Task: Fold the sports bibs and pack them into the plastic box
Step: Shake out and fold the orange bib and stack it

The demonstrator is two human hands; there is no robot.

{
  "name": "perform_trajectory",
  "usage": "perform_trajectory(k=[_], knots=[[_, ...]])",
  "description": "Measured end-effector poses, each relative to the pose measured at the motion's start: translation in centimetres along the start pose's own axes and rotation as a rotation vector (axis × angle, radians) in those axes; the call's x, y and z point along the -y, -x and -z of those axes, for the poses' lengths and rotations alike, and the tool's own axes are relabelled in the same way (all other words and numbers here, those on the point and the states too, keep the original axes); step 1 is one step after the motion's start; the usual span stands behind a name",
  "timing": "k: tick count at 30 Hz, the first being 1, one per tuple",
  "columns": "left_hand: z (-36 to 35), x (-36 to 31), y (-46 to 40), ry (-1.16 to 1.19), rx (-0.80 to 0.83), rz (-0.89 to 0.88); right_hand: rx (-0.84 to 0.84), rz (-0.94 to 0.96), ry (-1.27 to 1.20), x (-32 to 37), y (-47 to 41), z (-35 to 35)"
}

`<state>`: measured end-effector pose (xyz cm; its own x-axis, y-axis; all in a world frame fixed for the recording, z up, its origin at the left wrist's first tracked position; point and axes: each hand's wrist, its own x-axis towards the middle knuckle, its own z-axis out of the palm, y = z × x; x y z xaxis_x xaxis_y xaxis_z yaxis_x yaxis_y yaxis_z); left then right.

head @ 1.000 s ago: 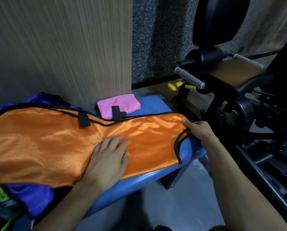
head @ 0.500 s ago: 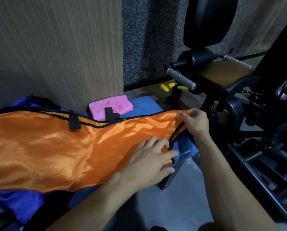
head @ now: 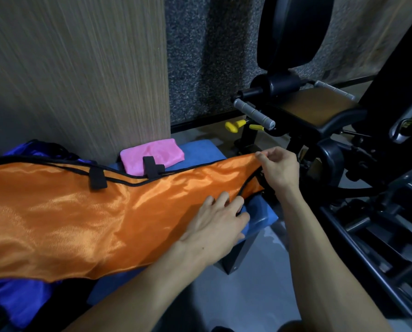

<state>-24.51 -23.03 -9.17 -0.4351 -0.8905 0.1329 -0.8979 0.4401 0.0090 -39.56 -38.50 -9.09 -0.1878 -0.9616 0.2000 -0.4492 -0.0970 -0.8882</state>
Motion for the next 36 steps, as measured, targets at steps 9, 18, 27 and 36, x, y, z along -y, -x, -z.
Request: perform_trajectory(k=[9, 18, 27, 36], knots=[[-0.2, -0.4, 1.4, 0.130, -0.043, 0.022, 0.152, -0.486, 0.168, -3.6, 1.3, -0.7], [-2.3, 6.4, 4.2, 0.208, -0.122, 0.293, 0.173, -0.451, 0.181, -2.6, 0.2, -1.8], [-4.0, 7.5, 6.2, 0.219, -0.105, 0.310, -0.036, -0.184, 0.021, 0.8, -0.5, -0.7], [-2.9, 10.2, 6.1, 0.073, -0.117, 0.414, 0.168, -0.359, 0.294, -3.7, 0.7, -1.4]])
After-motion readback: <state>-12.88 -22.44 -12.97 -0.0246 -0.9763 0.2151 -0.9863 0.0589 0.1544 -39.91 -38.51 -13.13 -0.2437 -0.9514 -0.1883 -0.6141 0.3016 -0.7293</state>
